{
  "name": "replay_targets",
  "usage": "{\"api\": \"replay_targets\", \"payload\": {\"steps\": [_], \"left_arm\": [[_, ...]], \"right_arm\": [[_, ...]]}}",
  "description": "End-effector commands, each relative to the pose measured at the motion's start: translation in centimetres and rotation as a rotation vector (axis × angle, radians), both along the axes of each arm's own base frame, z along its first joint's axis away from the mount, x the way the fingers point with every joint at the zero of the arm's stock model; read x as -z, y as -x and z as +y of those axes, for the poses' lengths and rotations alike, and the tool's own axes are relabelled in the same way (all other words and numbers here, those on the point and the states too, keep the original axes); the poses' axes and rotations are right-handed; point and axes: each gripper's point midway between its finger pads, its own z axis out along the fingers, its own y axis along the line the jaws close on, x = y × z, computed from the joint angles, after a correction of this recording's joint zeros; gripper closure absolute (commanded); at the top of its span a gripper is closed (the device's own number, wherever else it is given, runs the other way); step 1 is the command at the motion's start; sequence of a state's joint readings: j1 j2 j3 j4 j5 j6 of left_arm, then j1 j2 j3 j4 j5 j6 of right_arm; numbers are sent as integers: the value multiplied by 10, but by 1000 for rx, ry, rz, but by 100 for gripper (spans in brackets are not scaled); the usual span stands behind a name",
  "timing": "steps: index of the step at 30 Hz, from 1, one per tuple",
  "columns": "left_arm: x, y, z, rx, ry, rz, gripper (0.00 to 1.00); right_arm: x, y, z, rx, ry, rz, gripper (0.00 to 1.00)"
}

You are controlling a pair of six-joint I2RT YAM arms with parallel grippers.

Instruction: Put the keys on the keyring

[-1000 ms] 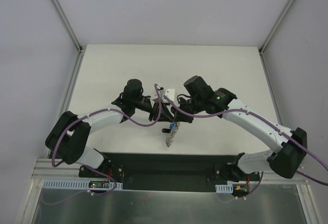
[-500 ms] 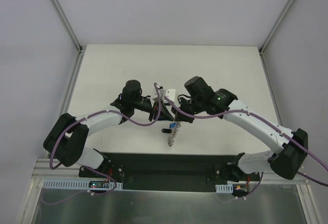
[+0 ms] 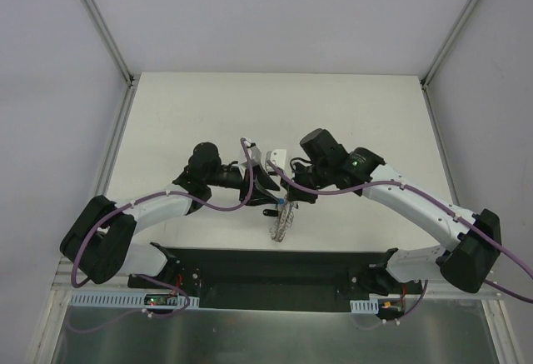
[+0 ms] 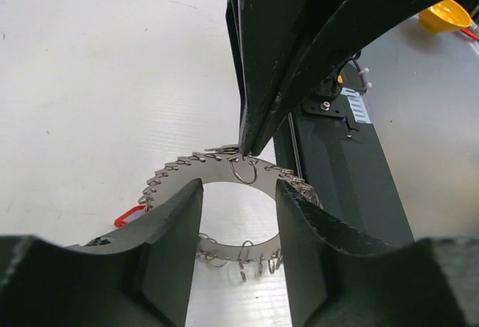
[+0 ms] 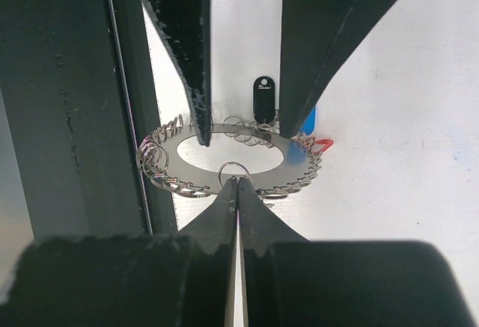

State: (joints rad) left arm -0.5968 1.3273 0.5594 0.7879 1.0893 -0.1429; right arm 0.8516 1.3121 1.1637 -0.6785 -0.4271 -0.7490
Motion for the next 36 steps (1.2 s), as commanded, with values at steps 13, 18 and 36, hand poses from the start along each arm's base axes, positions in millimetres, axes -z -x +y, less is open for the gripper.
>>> {"api": "replay_targets", "payload": {"steps": [13, 18, 36], "left_arm": [[-8, 2, -5, 55, 50, -103, 41], [-9, 2, -10, 124, 55, -108, 41], [-5, 0, -20, 182, 52, -89, 55]], "right_arm": [[-33, -10, 25, -68, -76, -44, 99], [-34, -9, 28, -81, -78, -41, 99], [-35, -6, 30, -93, -86, -36, 99]]}}
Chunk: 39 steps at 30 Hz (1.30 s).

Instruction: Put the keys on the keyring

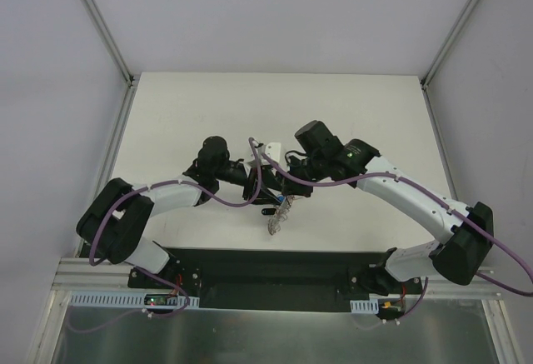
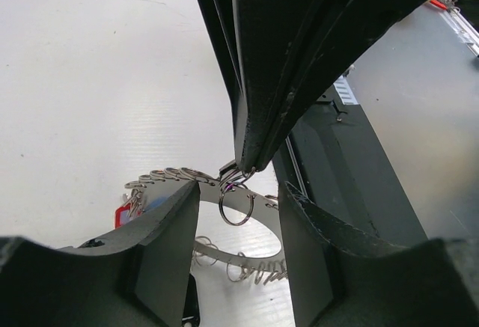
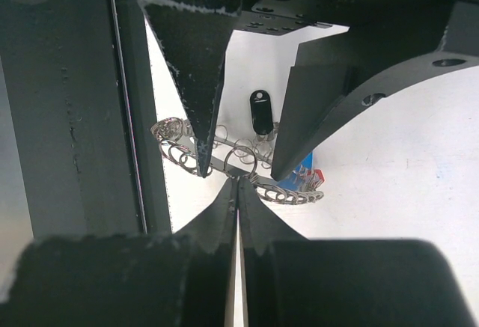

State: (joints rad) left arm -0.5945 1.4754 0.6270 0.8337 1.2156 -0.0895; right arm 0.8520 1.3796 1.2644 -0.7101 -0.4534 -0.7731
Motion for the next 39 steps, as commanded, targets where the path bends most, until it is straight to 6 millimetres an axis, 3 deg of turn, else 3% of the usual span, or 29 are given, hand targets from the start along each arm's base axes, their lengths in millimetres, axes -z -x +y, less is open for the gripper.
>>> {"api": "replay_targets", "payload": {"steps": [1, 7, 10, 13, 18, 24, 30, 39], "left_arm": [[-19, 2, -11, 57, 53, -73, 56], [-22, 3, -12, 50, 67, -77, 60], [-27, 3, -13, 33, 99, -80, 67], [-33, 4, -13, 32, 129, -68, 81], [-30, 7, -12, 32, 123, -39, 96], [-23, 11, -6, 14, 87, -23, 97], [-19, 13, -2, -5, 51, -7, 89], [-10, 13, -2, -34, 14, 73, 92]], "right_arm": [[-22, 2, 15, -62, -73, -36, 99], [-20, -1, 16, -49, -75, -42, 99], [-20, -2, 17, -39, -81, -44, 99], [-19, -4, 15, -24, -80, -52, 99], [-19, -5, 12, -8, -81, -60, 99], [-18, -11, 2, 35, -74, -73, 99], [-19, -12, -4, 64, -77, -79, 99], [-17, -14, -8, 98, -83, -88, 99]]}}
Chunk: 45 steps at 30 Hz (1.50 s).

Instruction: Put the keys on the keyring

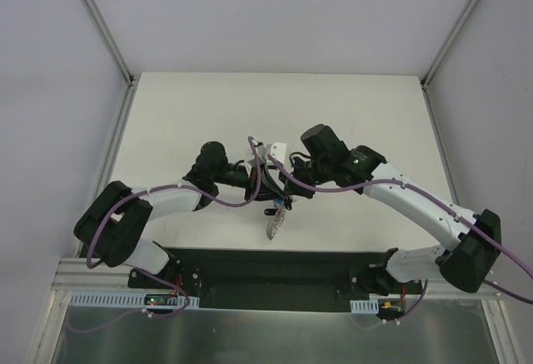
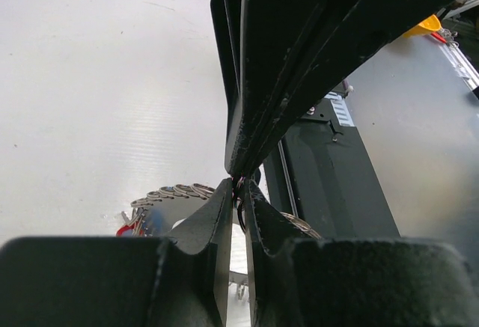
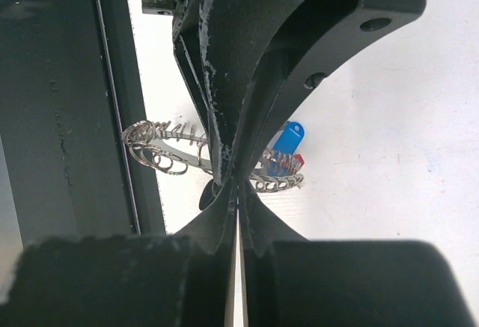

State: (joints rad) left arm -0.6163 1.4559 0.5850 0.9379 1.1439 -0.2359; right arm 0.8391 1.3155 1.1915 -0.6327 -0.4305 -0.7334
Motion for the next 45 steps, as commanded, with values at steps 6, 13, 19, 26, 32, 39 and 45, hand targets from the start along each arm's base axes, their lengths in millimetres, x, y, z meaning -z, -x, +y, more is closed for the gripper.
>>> {"api": "replay_targets", "payload": {"steps": [6, 13, 19, 26, 32, 39, 45], "left_arm": [[4, 2, 3, -51, -40, 46, 100], [4, -11, 8, -187, -88, 75, 100], [-4, -21, 12, -275, -106, 106, 100], [-24, -40, 11, -384, -46, 119, 100], [-29, -41, 13, -398, -28, 78, 100], [-33, -45, 15, -437, -8, 56, 100], [-41, -58, 16, -495, 7, 42, 100]], "right_arm": [[-18, -17, -9, 107, -48, -86, 99], [-8, -18, -22, 196, -62, -70, 99], [12, -9, -31, 248, -61, -23, 99], [17, -4, -17, 292, -180, 45, 99], [12, -21, -18, 423, -262, 23, 82], [9, -34, -11, 474, -376, 108, 64], [5, -34, 5, 408, -416, 145, 59]]}}
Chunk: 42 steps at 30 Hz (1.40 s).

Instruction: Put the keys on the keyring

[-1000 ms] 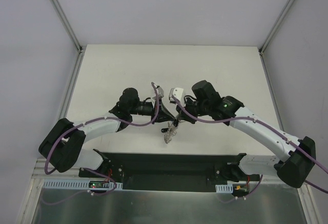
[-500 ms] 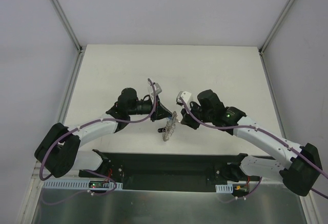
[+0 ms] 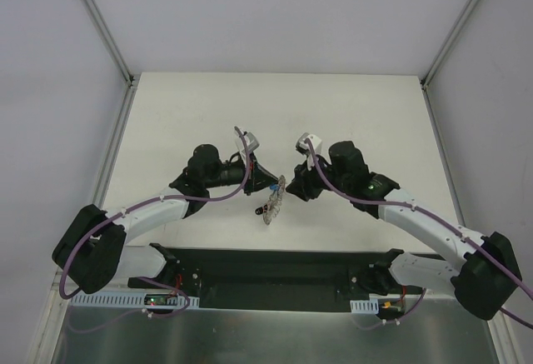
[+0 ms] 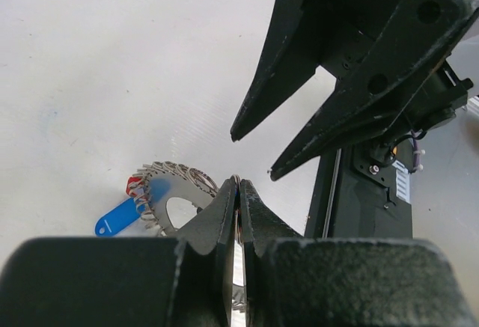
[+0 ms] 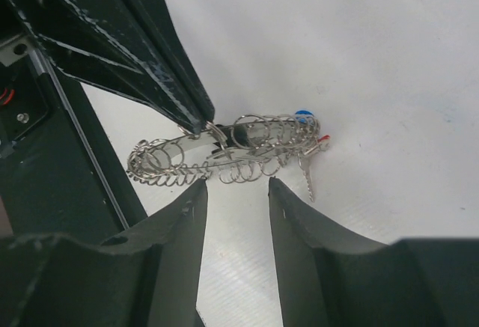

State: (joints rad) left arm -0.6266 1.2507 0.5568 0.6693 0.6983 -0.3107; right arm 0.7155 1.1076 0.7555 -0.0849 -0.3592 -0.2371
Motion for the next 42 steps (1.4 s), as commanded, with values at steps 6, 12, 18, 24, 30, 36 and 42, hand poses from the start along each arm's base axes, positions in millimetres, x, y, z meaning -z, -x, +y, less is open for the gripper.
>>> {"api": "replay_targets", "payload": {"steps": [6, 12, 18, 24, 30, 36, 42], "left_arm": [[-40, -47, 3, -190, 47, -98, 100], [-62, -112, 29, -395, -73, -137, 100], [-79, -158, 59, -569, -258, -214, 100], [-37, -171, 65, -630, -296, -56, 100], [10, -144, 85, -730, -284, 136, 100], [51, -107, 117, -822, -323, 218, 81], [46, -89, 162, -980, -364, 193, 17]], "right_arm": [[-25, -22, 13, 46, -91, -19, 54], [-32, -56, -37, 313, -8, -26, 38], [-39, -82, -95, 647, 43, -4, 16], [-32, -87, -136, 870, 41, 52, 4], [-27, -87, -156, 956, 56, 66, 4], [-18, -91, -171, 1034, 82, 89, 4], [-17, -98, -188, 1111, 92, 80, 4]]}}
